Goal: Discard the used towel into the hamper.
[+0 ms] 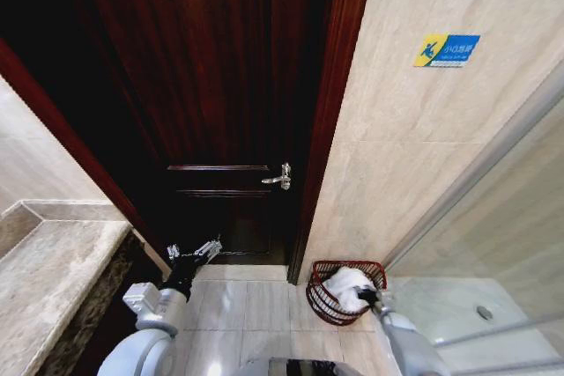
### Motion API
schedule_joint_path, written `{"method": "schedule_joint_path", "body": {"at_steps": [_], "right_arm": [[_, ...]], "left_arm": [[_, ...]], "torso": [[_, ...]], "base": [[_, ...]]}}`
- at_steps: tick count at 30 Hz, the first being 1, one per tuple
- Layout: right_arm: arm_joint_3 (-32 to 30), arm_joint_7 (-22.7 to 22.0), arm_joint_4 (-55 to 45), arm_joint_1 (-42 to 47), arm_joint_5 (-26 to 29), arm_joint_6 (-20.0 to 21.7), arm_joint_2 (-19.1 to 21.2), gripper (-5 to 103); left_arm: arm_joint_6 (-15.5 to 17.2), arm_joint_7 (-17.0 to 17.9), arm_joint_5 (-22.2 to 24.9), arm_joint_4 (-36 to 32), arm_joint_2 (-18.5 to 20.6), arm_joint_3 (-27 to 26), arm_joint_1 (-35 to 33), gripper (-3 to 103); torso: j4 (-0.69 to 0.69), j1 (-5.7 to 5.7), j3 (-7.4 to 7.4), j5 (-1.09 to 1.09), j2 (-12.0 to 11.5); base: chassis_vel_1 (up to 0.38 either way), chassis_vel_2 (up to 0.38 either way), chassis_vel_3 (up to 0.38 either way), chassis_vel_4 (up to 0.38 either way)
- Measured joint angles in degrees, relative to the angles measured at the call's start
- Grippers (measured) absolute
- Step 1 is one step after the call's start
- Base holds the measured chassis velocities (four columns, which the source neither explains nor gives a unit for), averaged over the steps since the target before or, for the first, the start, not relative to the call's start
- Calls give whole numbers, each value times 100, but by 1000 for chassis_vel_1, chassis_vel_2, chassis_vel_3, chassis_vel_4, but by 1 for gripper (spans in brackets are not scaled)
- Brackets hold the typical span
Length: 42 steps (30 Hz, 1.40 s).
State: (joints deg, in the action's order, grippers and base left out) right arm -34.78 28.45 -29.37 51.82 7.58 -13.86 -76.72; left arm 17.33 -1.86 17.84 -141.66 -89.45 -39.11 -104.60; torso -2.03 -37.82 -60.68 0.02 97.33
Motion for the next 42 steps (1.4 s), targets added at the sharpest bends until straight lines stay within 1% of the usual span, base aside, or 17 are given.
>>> {"method": "schedule_joint_path", "body": {"at_steps": [3,4,5,9,12,17,19,21,22,25,26,27,28,30,35,38,42], "right_arm": [[9,-702,40,-83,-553,455,32,12],[9,-702,40,-83,-553,455,32,12],[-15,-1138,153,-147,-906,650,95,12],[-59,-1923,494,-302,-1145,576,291,12],[-58,-1813,459,-272,-1116,432,309,12],[-18,-597,128,-115,-319,237,108,12],[-1,-738,104,-109,-396,278,26,12],[-44,-1730,384,-314,-1121,441,-80,12],[-51,-1996,480,-393,-1353,526,-50,12],[-58,-2035,508,-431,-1573,553,19,12],[-74,-1718,424,-393,-1546,554,58,12],[-74,-1718,424,-393,-1546,554,58,12],[-63,-1167,333,-340,-1123,536,67,12],[-32,-908,159,-259,-728,656,48,12],[-37,-1243,303,-306,-961,675,28,10],[-43,-1375,362,-309,-1042,724,105,25],[-44,-1432,392,-332,-1022,740,149,36]], "left_arm": [[0,-1,0,0,0,0,0,97],[0,-1,0,0,0,0,0,97],[0,-1,0,0,0,-1,0,97],[0,0,0,0,0,0,0,97],[0,0,0,0,0,0,0,97],[0,0,0,0,0,0,0,97],[0,0,0,0,0,0,0,97],[0,-1,0,0,1,0,0,97],[0,0,0,0,0,0,0,97],[0,0,0,0,0,0,0,97],[0,-1,0,0,0,0,0,97],[0,-1,0,0,0,0,0,97],[0,0,0,0,0,0,0,97],[0,-1,0,0,0,0,0,97],[0,-1,0,0,0,0,0,97],[0,0,0,0,0,0,0,97],[0,0,0,0,0,0,0,97]], "torso": [[-1,0,0,-1,0],[-1,0,0,-1,0],[2,0,0,-1,0],[4,0,0,-5,0],[5,0,0,-7,0],[1,0,0,0,0],[-1,0,0,1,0],[0,0,0,4,0],[-1,0,0,-1,0],[2,0,0,-9,0],[5,0,0,-9,0],[5,0,0,-9,0],[5,0,0,1,0],[3,0,0,-2,0],[0,0,0,1,0],[3,0,0,-4,0],[3,0,0,-2,0]], "base": [[0,0,0,0],[0,0,0,0],[0,0,0,0],[0,0,0,0],[0,0,0,0],[0,0,0,0],[0,0,0,0],[0,0,0,0],[0,0,0,0],[0,0,0,0],[0,0,0,0],[0,0,0,0],[0,0,0,0],[0,0,0,0],[0,0,0,0],[0,0,0,0],[0,0,0,0]]}}
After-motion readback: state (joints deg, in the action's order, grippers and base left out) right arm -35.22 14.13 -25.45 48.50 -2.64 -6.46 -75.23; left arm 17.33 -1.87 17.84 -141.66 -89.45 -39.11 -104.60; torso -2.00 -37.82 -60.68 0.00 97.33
